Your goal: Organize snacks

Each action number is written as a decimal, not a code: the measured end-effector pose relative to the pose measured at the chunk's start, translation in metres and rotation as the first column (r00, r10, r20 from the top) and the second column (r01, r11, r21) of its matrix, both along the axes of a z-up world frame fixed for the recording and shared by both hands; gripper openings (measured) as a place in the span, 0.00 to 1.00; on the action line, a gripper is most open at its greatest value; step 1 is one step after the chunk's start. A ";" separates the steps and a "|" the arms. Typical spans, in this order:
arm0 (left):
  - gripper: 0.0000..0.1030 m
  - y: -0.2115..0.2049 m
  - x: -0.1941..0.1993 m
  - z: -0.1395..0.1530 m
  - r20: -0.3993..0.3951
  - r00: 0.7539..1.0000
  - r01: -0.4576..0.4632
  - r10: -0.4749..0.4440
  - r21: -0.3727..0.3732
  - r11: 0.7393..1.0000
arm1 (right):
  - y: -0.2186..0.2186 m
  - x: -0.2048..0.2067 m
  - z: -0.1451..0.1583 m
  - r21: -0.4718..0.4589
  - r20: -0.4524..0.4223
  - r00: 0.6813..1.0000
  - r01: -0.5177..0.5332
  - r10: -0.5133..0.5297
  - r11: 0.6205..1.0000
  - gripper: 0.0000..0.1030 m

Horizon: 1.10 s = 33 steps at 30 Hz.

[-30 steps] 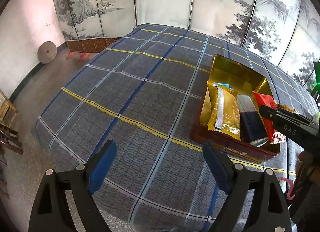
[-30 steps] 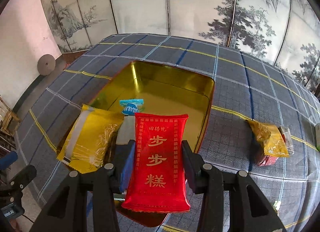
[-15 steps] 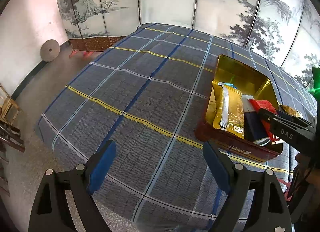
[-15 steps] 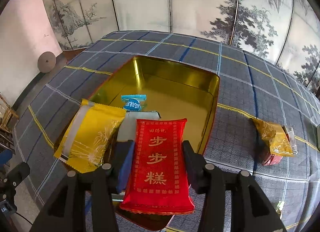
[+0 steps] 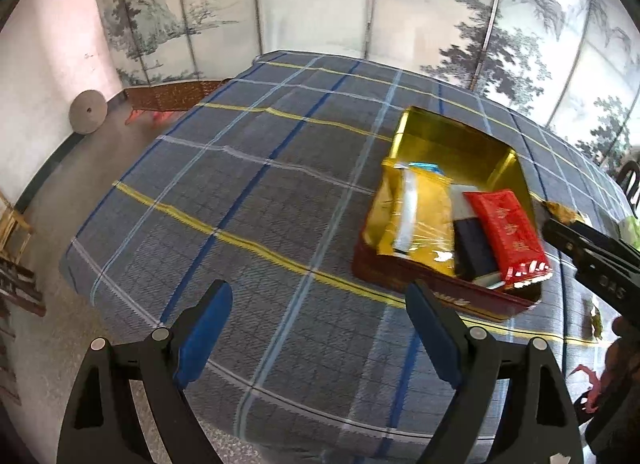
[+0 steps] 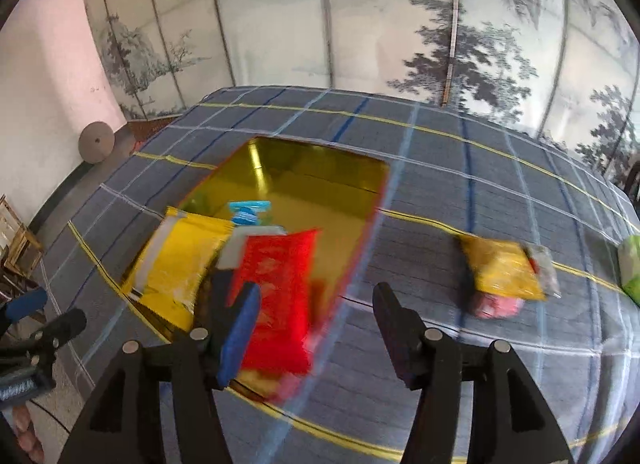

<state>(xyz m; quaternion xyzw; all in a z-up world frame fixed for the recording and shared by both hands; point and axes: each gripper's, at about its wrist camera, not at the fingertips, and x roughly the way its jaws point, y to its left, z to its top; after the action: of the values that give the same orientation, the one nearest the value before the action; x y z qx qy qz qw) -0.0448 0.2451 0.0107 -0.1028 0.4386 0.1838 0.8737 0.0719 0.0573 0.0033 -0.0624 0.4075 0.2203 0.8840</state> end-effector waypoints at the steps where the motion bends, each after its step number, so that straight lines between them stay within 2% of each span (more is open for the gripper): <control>1: 0.84 -0.004 0.002 0.000 0.000 1.000 0.010 -0.010 0.002 1.000 | -0.013 -0.002 0.001 -0.008 0.006 1.000 0.021 -0.021 1.000 0.58; 8: 0.84 -0.027 0.013 0.002 0.006 0.998 0.065 -0.065 -0.001 0.998 | -0.089 -0.011 -0.010 -0.081 -0.003 0.992 0.122 -0.123 0.989 0.58; 16: 0.84 -0.053 0.025 0.003 0.000 0.992 0.124 -0.124 0.009 0.992 | -0.157 -0.018 -0.042 -0.101 -0.098 0.972 0.206 -0.216 0.973 0.57; 19: 0.84 -0.061 0.029 0.004 0.000 0.990 0.141 -0.141 0.010 0.990 | -0.165 -0.017 -0.050 -0.100 -0.114 0.969 0.209 -0.220 0.973 0.51; 23: 0.84 -0.071 0.032 0.005 -0.003 0.986 0.166 -0.166 0.017 0.986 | -0.168 -0.016 -0.058 -0.079 -0.142 0.964 0.216 -0.225 0.973 0.48; 25: 0.84 -0.076 0.035 0.004 -0.006 0.984 0.178 -0.177 0.019 0.984 | -0.168 -0.015 -0.061 -0.077 -0.149 0.963 0.217 -0.226 0.973 0.40; 30: 0.84 -0.087 0.042 0.005 -0.014 0.980 0.199 -0.198 0.027 0.980 | -0.165 -0.012 -0.069 -0.080 -0.158 0.963 0.210 -0.220 0.974 0.33; 33: 0.84 -0.094 0.047 0.005 -0.019 0.978 0.210 -0.209 0.030 0.977 | -0.164 -0.012 -0.070 -0.090 -0.143 0.965 0.207 -0.218 0.974 0.25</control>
<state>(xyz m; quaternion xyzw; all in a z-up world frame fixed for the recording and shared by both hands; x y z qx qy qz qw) 0.0022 0.1511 0.0153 -0.0405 0.4507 0.0986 0.8863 0.0598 -0.1070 -0.0668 -0.0343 0.4861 0.1130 0.8659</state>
